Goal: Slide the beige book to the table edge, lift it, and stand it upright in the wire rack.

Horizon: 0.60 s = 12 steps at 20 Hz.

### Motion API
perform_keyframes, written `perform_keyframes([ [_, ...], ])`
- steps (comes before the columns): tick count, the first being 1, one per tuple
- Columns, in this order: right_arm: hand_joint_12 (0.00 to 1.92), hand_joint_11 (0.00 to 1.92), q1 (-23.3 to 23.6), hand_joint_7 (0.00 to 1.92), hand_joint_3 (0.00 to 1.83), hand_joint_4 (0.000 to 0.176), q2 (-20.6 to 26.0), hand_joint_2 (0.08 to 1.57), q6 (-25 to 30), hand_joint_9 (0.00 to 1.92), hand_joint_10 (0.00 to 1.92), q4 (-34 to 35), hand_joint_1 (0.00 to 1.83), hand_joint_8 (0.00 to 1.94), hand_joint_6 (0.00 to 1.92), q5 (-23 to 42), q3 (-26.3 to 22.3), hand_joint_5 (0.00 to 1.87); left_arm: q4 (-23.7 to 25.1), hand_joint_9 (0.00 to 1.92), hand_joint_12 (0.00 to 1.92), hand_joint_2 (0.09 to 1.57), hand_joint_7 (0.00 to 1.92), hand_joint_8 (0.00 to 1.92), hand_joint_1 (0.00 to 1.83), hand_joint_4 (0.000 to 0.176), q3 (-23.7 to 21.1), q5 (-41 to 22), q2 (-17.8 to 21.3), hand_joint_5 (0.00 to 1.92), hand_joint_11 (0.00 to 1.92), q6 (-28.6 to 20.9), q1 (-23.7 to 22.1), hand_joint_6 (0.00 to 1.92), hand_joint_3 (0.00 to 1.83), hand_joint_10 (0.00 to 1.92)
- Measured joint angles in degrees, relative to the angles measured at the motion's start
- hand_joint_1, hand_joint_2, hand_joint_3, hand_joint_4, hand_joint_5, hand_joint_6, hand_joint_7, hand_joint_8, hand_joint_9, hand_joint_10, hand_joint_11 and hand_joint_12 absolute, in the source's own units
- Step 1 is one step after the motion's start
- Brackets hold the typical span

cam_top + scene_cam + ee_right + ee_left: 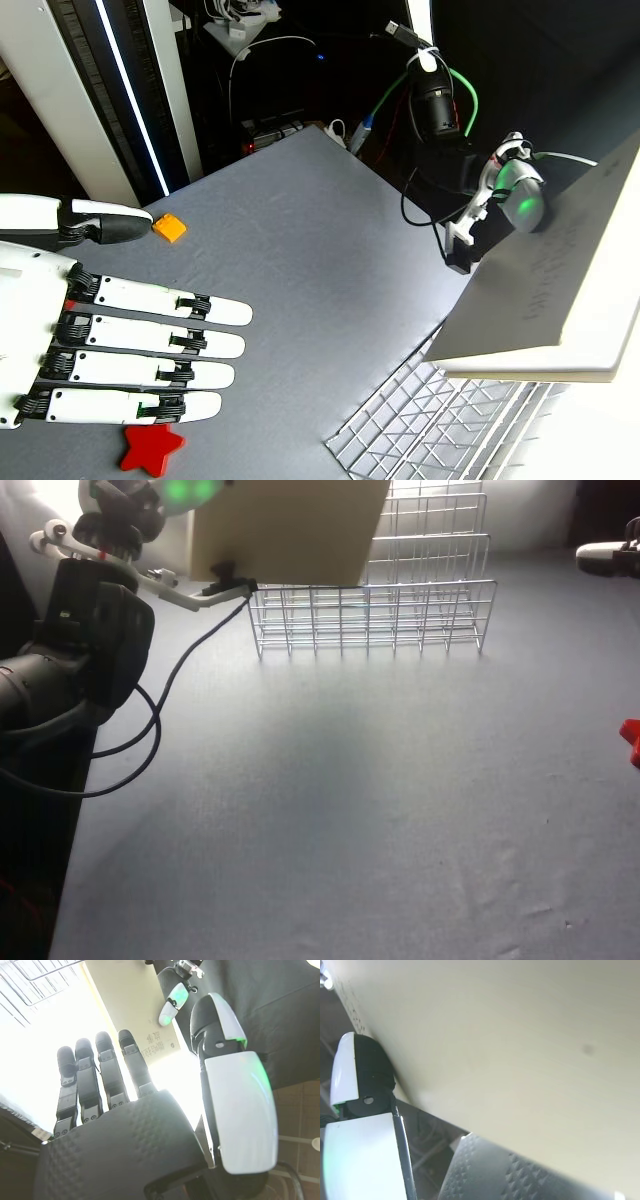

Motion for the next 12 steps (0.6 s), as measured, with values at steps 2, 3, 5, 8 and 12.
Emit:
perform_keyframes([
  [2,0.48,0.0,0.0,0.14,0.0,0.0,-0.4,1.17,0.0,0.18,0.0,0.0,0.1,0.0,0.0,-0.9,0.0,0.1,-0.3,0.89,1.69,1.16,0.94,1.31,1.24,0.0,0.8,0.0,-0.2,0.89,0.66,-0.5,0.1,0.96,0.0,1.43],
  [3,0.49,0.0,0.0,0.14,0.0,0.0,-0.6,1.17,0.0,0.18,0.0,0.0,0.09,0.0,0.0,-0.9,0.0,0.09,-0.6,0.92,1.66,1.15,0.96,1.28,1.25,0.0,1.2,-0.1,-0.5,0.91,0.69,-0.8,0.2,0.93,0.0,1.41],
  [5,0.49,0.0,0.0,0.14,0.0,0.0,-0.6,1.17,0.0,0.18,0.0,0.0,0.11,0.0,0.0,-0.8,0.0,0.09,-1.4,0.91,1.67,1.15,0.95,1.3,1.25,0.0,2.2,-0.3,-1.2,0.9,0.69,-1.3,0.2,0.94,0.0,1.41],
  [8,0.44,0.0,0.0,0.13,0.0,0.0,-0.6,1.17,0.0,0.17,0.0,0.0,0.11,0.0,0.0,-0.5,0.0,0.08,-1.7,0.92,1.67,1.15,0.95,1.31,1.25,0.0,3.7,-0.3,-2.3,0.9,0.69,-2.3,0.1,0.93,0.0,1.42],
  [12,0.49,0.0,0.0,0.14,0.0,0.0,-0.6,1.17,0.0,0.18,0.01,0.0,0.1,0.01,0.01,0.5,0.0,0.1,-1.8,0.9,1.71,1.16,0.93,1.34,1.24,0.0,4.9,-0.3,-3.4,0.87,0.68,-2.8,0.1,0.96,0.0,1.45],
])
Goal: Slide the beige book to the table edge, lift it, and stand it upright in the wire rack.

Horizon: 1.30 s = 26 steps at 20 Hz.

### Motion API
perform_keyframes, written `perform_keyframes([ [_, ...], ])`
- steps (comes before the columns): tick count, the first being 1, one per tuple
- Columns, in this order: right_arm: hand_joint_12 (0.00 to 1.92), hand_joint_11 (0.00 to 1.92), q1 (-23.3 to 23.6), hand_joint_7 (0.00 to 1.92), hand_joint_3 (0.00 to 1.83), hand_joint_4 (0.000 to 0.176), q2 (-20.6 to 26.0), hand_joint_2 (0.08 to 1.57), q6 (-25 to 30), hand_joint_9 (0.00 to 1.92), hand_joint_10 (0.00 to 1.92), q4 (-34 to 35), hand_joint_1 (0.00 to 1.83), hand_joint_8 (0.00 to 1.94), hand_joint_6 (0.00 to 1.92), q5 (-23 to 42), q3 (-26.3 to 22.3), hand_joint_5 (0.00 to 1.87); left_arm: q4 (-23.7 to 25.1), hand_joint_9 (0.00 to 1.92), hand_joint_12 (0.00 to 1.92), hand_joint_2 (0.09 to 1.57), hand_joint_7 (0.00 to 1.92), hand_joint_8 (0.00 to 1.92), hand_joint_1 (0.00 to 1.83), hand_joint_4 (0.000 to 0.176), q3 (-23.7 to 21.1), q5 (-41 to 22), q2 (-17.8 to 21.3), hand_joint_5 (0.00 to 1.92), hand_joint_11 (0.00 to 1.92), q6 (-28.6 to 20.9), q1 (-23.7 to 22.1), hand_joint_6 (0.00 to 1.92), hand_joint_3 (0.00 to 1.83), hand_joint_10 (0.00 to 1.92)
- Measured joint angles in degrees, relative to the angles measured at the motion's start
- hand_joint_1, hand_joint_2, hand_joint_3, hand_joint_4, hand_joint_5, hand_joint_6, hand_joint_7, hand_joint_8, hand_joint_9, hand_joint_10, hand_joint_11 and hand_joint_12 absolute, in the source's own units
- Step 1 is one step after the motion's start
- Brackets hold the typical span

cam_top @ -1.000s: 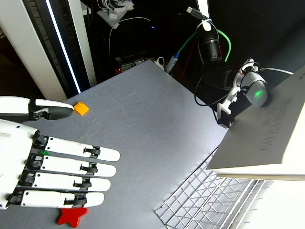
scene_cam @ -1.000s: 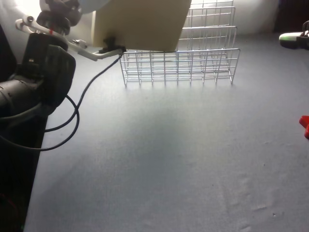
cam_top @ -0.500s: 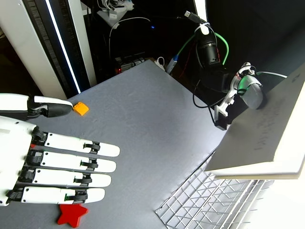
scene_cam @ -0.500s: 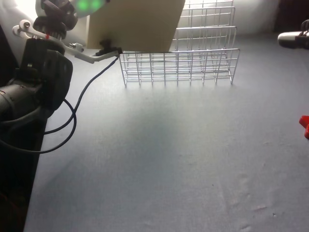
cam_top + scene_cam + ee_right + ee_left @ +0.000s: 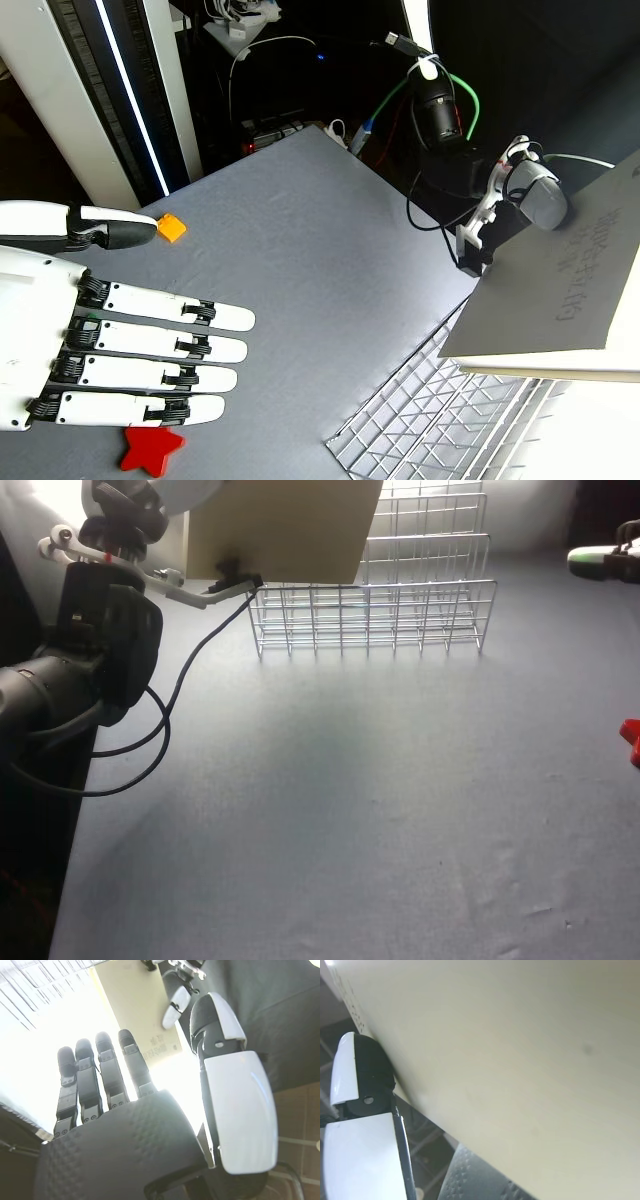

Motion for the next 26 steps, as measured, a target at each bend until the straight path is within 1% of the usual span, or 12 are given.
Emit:
perform_keyframes([
  [4,0.45,0.0,0.0,0.14,0.0,0.0,0.0,1.17,0.0,0.18,0.0,0.0,0.09,0.0,0.0,0.2,0.0,0.09,-3.6,0.88,1.73,1.17,0.92,1.34,1.24,0.0,0.0,-1.9,-0.9,0.87,0.65,-0.2,0.6,0.99,0.0,1.46],
  [5,0.51,0.0,0.0,0.17,0.0,0.0,0.0,1.17,0.0,0.2,0.01,0.0,0.05,0.01,0.0,0.2,0.0,0.1,-4.2,0.88,1.73,1.17,0.92,1.34,1.24,0.0,0.0,-2.2,-1.1,0.86,0.66,-0.2,1.0,1.0,0.0,1.45],
  [6,0.5,0.0,0.0,0.17,0.0,0.0,0.0,1.17,0.0,0.2,0.01,0.0,0.05,0.0,0.0,0.2,0.0,0.09,-4.3,0.89,1.71,1.16,0.93,1.33,1.24,0.0,0.1,-2.1,-1.1,0.87,0.68,-0.2,1.2,0.99,0.0,1.45],
  [7,0.43,0.0,0.0,0.14,0.0,0.0,0.0,1.18,0.0,0.18,0.0,0.0,0.05,0.0,0.0,0.3,0.0,0.08,-4.9,0.89,1.71,1.16,0.93,1.33,1.24,0.0,0.5,-2.4,-1.5,0.87,0.68,-0.2,1.4,0.98,0.0,1.45],
  [9,0.45,0.0,0.0,0.15,0.0,0.0,0.0,1.17,0.0,0.18,0.0,0.0,0.1,0.0,0.01,0.6,0.0,0.11,-6.5,0.89,1.7,1.16,0.93,1.33,1.24,0.0,0.9,-3.1,-2.1,0.86,0.67,-0.4,1.5,0.99,0.0,1.44],
  [11,0.4,0.0,0.0,0.14,0.0,0.0,0.0,1.17,0.0,0.16,0.0,0.0,0.11,0.0,0.0,0.6,0.0,0.11,-7.0,0.89,1.72,1.17,0.92,1.35,1.24,0.0,1.5,-3.7,-2.9,0.86,0.67,-0.9,1.5,0.99,0.0,1.45],
  [13,0.51,0.0,0.0,0.15,0.0,0.0,0.0,1.17,0.0,0.19,0.01,0.0,0.11,0.0,0.0,0.7,0.0,0.11,-7.2,0.89,1.7,1.16,0.93,1.33,1.24,0.0,2.5,-4.1,-3.9,0.87,0.67,-1.5,1.7,0.97,0.0,1.44],
  [15,0.43,0.0,0.0,0.13,0.0,0.0,0.0,1.18,0.0,0.16,0.0,0.0,0.07,0.0,0.0,0.7,0.0,0.09,-7.4,0.9,1.71,1.16,0.94,1.33,1.24,0.0,3.1,-4.7,-4.7,0.88,0.67,-2.0,2.1,0.97,0.0,1.45],
  [19,0.48,0.0,0.0,0.14,0.0,0.0,-0.1,1.18,0.0,0.17,0.0,0.0,0.08,0.0,0.0,0.8,0.0,0.11,-8.2,0.89,1.71,1.16,0.93,1.33,1.24,0.0,4.4,-5.4,-5.6,0.87,0.66,-3.0,2.9,0.98,0.0,1.45],
  [22,0.46,0.0,0.0,0.14,0.0,0.0,-0.1,1.18,0.0,0.17,0.01,0.0,0.07,0.0,0.01,0.8,0.0,0.11,-9.0,0.89,1.73,1.17,0.93,1.34,1.24,0.0,5.6,-5.9,-6.1,0.85,0.65,-4.0,3.4,1.01,0.0,1.46],
  [23,0.5,0.0,0.0,0.15,0.0,0.0,-0.1,1.17,0.0,0.19,0.01,0.0,0.07,0.01,0.01,0.9,0.0,0.12,-9.4,0.9,1.72,1.17,0.94,1.32,1.24,0.0,5.7,-6.0,-6.4,0.86,0.65,-4.2,3.4,1.0,0.0,1.44],
  [26,0.44,0.0,0.0,0.14,0.0,0.0,-0.3,1.18,0.0,0.18,0.0,0.0,0.09,0.0,0.0,0.9,0.0,0.1,-9.1,0.91,1.7,1.16,0.95,1.3,1.25,0.0,5.7,-6.1,-6.6,0.88,0.67,-4.6,3.4,0.95,0.0,1.43],
])
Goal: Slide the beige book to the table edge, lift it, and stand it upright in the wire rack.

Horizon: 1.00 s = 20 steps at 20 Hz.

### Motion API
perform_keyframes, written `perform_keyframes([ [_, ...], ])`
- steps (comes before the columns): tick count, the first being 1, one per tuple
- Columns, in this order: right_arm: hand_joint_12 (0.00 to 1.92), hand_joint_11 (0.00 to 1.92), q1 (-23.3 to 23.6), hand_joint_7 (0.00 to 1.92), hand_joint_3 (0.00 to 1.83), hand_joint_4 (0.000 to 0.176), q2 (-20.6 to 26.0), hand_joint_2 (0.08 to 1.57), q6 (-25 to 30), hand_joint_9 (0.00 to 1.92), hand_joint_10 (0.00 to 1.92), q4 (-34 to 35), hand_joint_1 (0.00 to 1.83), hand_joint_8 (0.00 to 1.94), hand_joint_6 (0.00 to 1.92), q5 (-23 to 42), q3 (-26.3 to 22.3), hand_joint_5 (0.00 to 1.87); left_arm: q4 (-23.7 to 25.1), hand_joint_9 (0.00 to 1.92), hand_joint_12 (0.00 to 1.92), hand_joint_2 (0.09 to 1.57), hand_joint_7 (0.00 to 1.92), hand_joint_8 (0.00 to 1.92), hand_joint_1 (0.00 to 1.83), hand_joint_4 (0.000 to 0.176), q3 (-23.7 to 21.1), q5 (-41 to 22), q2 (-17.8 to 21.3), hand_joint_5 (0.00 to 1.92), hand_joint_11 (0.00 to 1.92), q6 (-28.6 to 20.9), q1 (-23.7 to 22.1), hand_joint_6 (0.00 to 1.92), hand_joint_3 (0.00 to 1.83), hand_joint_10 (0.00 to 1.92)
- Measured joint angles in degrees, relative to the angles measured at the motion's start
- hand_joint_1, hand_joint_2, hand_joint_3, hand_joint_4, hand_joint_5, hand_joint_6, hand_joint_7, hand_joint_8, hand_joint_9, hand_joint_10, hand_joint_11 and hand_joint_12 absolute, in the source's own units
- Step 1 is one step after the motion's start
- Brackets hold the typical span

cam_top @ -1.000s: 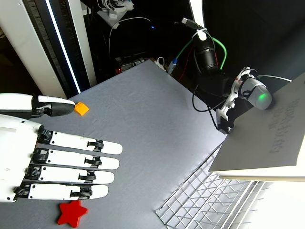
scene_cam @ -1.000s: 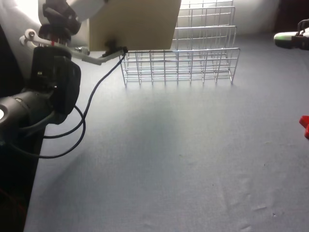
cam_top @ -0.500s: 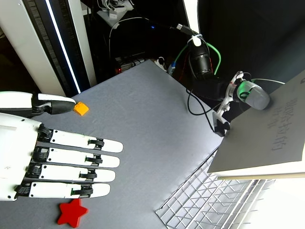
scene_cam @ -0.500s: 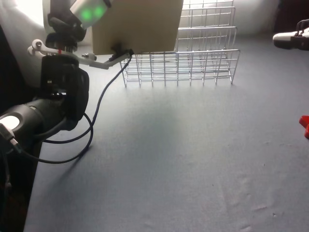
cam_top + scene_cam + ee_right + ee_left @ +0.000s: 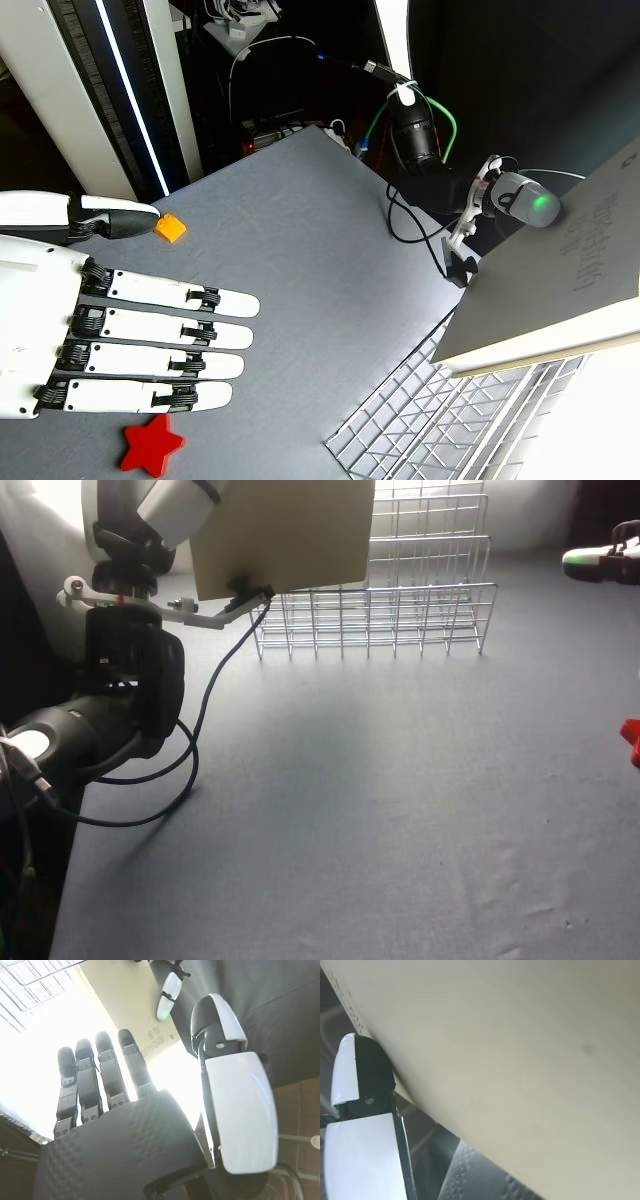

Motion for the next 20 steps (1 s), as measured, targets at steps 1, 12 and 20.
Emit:
perform_keyframes([
  [1,0.49,0.0,0.0,0.15,0.0,0.0,0.0,1.17,0.0,0.19,0.0,0.0,0.09,0.0,0.0,0.0,0.0,0.11,0.2,0.91,1.7,1.16,0.95,1.31,1.25,0.0,0.2,0.1,-0.1,0.87,0.68,-0.3,0.0,0.97,0.0,1.43],
  [12,0.49,0.0,0.0,0.15,0.0,0.0,-0.4,1.17,-0.1,0.18,0.0,0.0,0.09,0.0,0.0,0.5,0.0,0.1,8.3,0.88,1.75,1.17,0.92,1.36,1.24,0.0,2.8,3.3,-1.7,0.86,0.66,-1.5,-2.6,0.99,0.0,1.49],
  [20,0.41,0.0,0.0,0.14,0.0,0.0,-0.5,1.18,-0.2,0.17,0.0,0.0,0.04,0.0,0.0,0.5,0.0,0.1,8.3,0.88,1.7,1.17,0.93,1.34,1.24,0.0,6.6,1.3,-1.7,0.86,0.65,-2.5,-3.6,0.99,0.0,1.44],
])
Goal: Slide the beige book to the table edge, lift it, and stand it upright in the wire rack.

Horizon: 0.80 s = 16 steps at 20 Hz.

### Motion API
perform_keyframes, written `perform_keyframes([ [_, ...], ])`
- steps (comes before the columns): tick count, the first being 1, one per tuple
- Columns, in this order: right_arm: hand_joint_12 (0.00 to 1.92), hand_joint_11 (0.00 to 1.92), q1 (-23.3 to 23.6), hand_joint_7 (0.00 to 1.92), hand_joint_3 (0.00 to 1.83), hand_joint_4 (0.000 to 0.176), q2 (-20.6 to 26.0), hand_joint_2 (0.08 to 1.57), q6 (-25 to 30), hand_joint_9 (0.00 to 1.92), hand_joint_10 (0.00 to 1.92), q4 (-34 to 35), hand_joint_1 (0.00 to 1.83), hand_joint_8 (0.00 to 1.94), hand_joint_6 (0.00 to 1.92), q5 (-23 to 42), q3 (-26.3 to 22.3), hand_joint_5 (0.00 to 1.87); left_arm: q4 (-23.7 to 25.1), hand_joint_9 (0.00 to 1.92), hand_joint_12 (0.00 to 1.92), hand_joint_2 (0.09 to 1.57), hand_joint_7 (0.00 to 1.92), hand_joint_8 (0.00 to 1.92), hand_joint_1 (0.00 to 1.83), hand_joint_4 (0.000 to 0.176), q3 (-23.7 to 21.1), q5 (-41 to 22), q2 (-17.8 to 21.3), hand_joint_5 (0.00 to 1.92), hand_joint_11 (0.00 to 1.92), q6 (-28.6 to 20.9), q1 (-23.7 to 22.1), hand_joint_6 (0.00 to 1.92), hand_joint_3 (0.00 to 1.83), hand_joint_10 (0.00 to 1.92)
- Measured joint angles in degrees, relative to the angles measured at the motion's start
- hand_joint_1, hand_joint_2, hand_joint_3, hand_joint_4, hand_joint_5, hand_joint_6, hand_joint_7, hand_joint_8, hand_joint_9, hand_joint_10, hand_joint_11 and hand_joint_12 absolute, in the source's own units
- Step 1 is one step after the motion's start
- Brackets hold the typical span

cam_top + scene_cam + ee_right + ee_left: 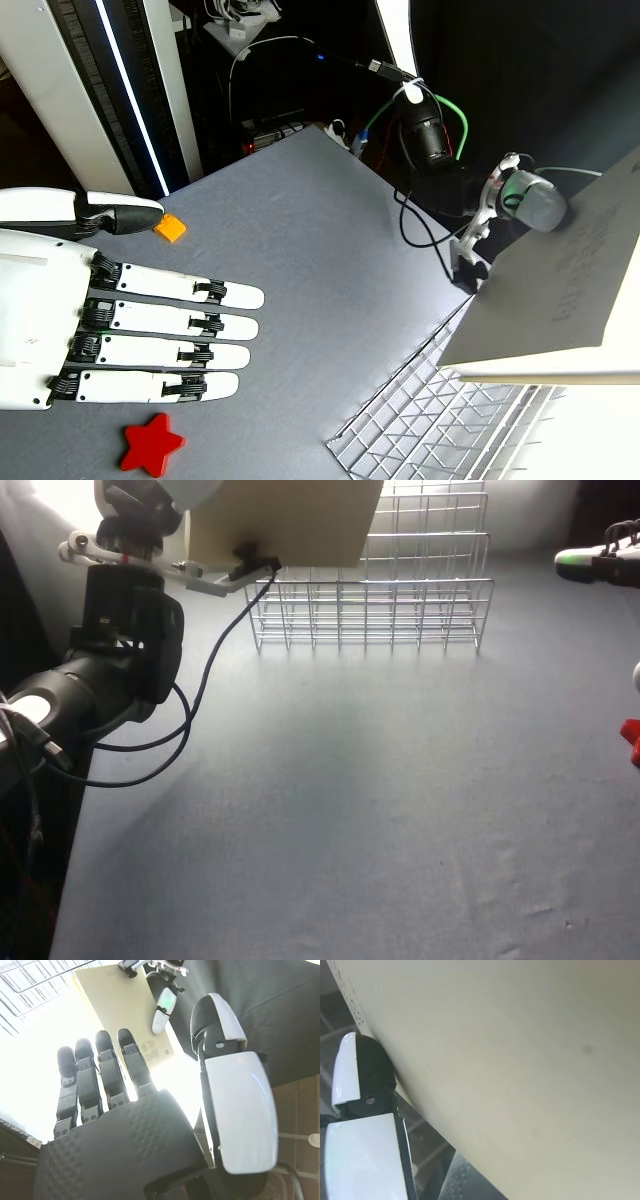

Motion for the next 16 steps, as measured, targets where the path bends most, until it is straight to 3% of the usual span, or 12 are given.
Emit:
perform_keyframes([
  [2,0.53,0.0,0.0,0.17,0.0,0.0,-0.2,1.17,-0.1,0.2,0.01,0.0,0.08,0.01,0.01,0.0,0.0,0.12,-0.5,0.88,1.7,1.17,0.93,1.34,1.24,0.0,0.0,-0.5,0.0,0.86,0.65,0.0,-0.1,0.99,0.0,1.44],
  [9,0.4,0.0,0.0,0.14,0.0,0.0,-0.5,1.18,-0.3,0.15,0.0,0.0,0.08,0.0,0.0,0.2,0.0,0.09,-2.7,0.89,1.72,1.17,0.92,1.35,1.24,0.0,-0.8,-1.3,-0.7,0.85,0.66,0.8,0.4,1.01,0.0,1.46],
  [16,0.46,0.0,0.0,0.16,0.0,0.0,-0.8,1.18,-0.3,0.19,0.0,-0.1,0.08,0.0,0.0,0.5,0.0,0.11,-4.6,0.89,1.72,1.18,0.91,1.36,1.23,0.0,-2.1,-1.3,-0.8,0.84,0.67,1.9,1.7,1.03,0.0,1.46],
])
